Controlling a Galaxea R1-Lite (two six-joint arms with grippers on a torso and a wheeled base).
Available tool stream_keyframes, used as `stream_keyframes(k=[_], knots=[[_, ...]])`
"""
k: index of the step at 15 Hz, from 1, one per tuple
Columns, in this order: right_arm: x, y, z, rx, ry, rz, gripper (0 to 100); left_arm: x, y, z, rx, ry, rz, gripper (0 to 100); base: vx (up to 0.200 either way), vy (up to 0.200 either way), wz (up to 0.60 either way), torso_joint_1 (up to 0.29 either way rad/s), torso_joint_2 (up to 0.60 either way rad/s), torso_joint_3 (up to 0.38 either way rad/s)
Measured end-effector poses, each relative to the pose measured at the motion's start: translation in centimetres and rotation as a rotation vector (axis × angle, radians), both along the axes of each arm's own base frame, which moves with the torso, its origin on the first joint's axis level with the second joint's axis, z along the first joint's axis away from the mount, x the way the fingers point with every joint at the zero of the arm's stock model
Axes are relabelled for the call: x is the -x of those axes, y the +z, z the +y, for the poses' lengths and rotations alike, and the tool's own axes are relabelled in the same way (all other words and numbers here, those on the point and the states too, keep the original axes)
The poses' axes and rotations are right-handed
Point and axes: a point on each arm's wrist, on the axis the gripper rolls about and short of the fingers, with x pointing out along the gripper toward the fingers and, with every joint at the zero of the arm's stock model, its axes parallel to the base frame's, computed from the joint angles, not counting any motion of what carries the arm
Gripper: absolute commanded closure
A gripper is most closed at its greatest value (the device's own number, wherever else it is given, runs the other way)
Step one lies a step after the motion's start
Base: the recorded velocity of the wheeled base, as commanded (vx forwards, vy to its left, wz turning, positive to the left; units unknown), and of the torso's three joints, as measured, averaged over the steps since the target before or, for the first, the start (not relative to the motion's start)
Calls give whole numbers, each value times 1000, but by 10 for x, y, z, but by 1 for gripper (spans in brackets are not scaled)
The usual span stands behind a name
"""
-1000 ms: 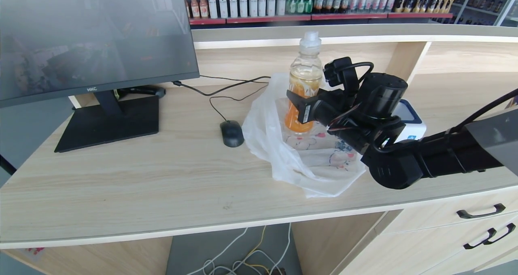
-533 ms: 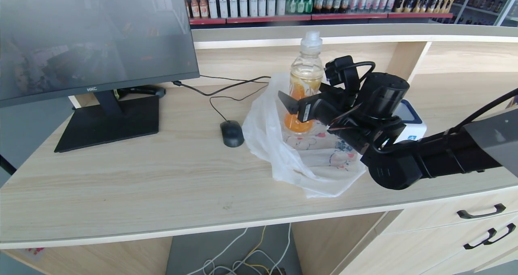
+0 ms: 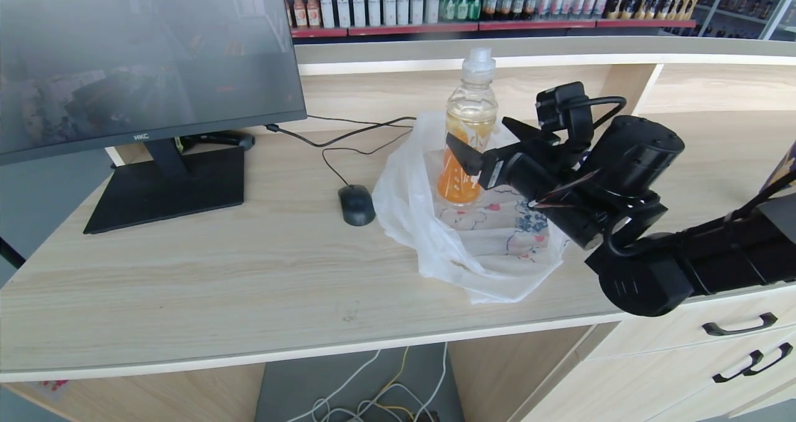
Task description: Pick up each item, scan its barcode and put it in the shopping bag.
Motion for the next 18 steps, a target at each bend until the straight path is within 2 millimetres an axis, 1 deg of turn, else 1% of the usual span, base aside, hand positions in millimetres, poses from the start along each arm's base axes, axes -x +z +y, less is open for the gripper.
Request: stream_keyframes(k=[2, 5, 6, 8, 11, 12, 13, 18], knots=[[18, 3, -9, -17, 1, -32, 0, 0, 0, 0, 0, 0, 0, 0, 0, 0, 0, 0, 0, 0], [50, -3, -25, -45, 2, -85, 0, 0, 0, 0, -3, 0, 0, 0, 0, 0, 0, 0, 0, 0], [61, -4, -26, -48, 12, -90, 0, 0, 0, 0, -6, 0, 1, 0, 0, 0, 0, 0, 0, 0], [73, -1, -27, -55, 24, -99, 0, 0, 0, 0, -7, -1, 1, 0, 0, 0, 0, 0, 0, 0], [80, 5, -30, -93, 19, -105, 0, 0, 0, 0, -6, 0, 0, 0, 0, 0, 0, 0, 0, 0], [81, 7, -31, -108, 16, -107, 0, 0, 0, 0, -6, 0, 1, 0, 0, 0, 0, 0, 0, 0], [82, 8, -32, -114, 12, -111, 0, 0, 0, 0, -6, 0, 1, 0, -200, 0, 0, 2, -2, 7], [86, 13, -35, -126, 11, -122, 0, 0, 0, 0, -10, 0, 1, 0, 0, 0, 0, 0, 0, 0]])
